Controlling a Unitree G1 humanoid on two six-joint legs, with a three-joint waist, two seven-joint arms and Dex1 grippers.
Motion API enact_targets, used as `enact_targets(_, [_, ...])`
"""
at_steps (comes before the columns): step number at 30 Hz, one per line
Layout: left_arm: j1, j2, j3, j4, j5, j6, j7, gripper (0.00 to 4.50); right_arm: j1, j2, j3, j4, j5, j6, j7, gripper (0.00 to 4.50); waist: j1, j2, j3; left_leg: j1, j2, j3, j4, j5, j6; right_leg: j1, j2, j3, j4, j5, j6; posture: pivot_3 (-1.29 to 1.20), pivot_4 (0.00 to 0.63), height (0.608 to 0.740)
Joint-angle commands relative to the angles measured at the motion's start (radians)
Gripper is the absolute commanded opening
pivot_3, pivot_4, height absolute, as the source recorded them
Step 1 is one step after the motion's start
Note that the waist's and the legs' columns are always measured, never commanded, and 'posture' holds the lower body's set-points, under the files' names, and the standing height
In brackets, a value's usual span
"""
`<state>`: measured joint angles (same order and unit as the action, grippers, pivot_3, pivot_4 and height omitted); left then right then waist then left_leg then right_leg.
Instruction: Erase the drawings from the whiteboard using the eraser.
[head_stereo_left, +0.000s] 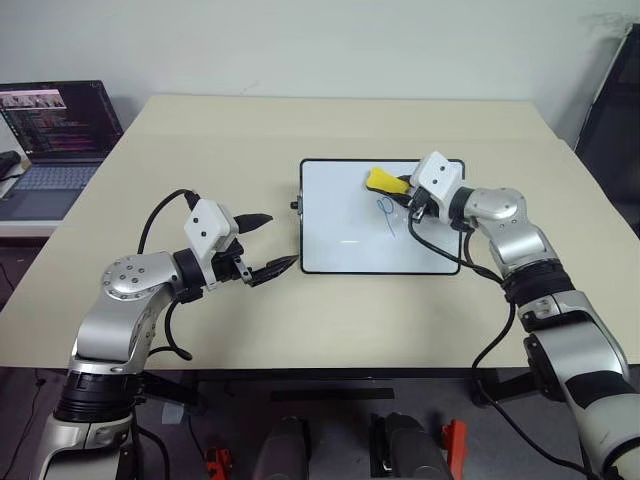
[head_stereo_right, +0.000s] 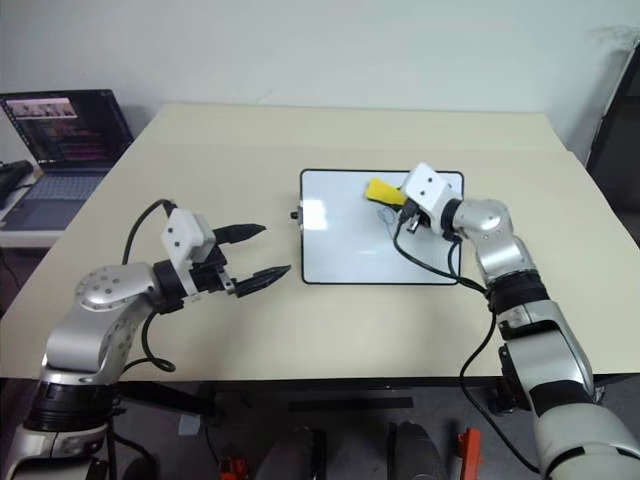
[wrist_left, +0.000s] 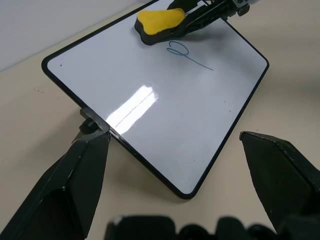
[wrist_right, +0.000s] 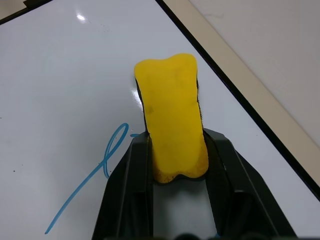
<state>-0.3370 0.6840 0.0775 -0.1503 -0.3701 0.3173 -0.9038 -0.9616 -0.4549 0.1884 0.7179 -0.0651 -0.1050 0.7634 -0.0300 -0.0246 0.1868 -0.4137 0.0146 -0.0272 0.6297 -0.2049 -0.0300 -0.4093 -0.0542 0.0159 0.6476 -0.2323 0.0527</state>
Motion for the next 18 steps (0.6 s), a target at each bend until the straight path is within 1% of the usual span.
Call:
enact_targets(1, [-0.014,0.003,0.015,-0.023,-0.002,-0.017,0.005,4.5,0.039,-0.008,-0.017,0.033,0.006,-0.003,0.022,1.04,0.0,0.0,0.0,0.0,0.0,0.0,0.0,0.0,0.0,0.0,0.0,0.0,0.0,0.0,0.0,0.0,0.15,0.74])
enact_targets(4, [-0.024,0.001,0.017,-0.019,-0.006,-0.016,0.004,4.5,0.076,-0.015,-0.002,0.046,-0.014,-0.029,0.031,1.04,0.0,0.0,0.0,0.002,0.0,0.0,0.0,0.0,0.0,0.002,0.0,0.0,0.0,0.0,0.0,0.0,0.15,0.74])
enact_targets(8, [-0.03,0.005,0.017,-0.011,-0.005,-0.018,-0.002,4.5,0.149,-0.028,0.017,0.019,-0.017,-0.037,0.088,1.04,-0.002,-0.001,-0.001,0.009,0.0,0.001,0.0,0.0,0.0,0.008,0.0,0.001,0.0,0.0,0.0,0.0,0.15,0.74])
enact_targets(10, [-0.034,0.005,0.016,-0.009,-0.004,-0.019,-0.004,4.5,0.203,-0.037,0.027,-0.002,-0.019,-0.036,0.118,1.04,-0.002,-0.001,-0.001,0.017,0.001,0.001,-0.001,0.0,0.0,0.017,0.0,0.001,-0.001,-0.004,0.004,0.0,0.15,0.74])
enact_targets(12, [-0.035,0.004,0.015,-0.01,-0.005,-0.018,-0.004,4.5,0.246,-0.048,0.039,-0.027,-0.031,-0.038,0.137,1.03,-0.002,-0.002,-0.003,0.022,0.001,0.001,-0.001,0.0,0.0,0.022,0.0,0.001,-0.002,-0.007,-0.002,0.0,0.15,0.74])
enact_targets(18, [-0.034,0.005,0.019,-0.017,-0.01,-0.015,-0.002,4.5,0.305,-0.074,0.045,-0.105,-0.021,-0.01,0.18,1.02,-0.002,-0.004,-0.004,0.029,0.001,0.001,0.0,0.0,0.0,0.026,0.0,0.001,0.0,-0.006,-0.003,0.0,0.15,0.74])
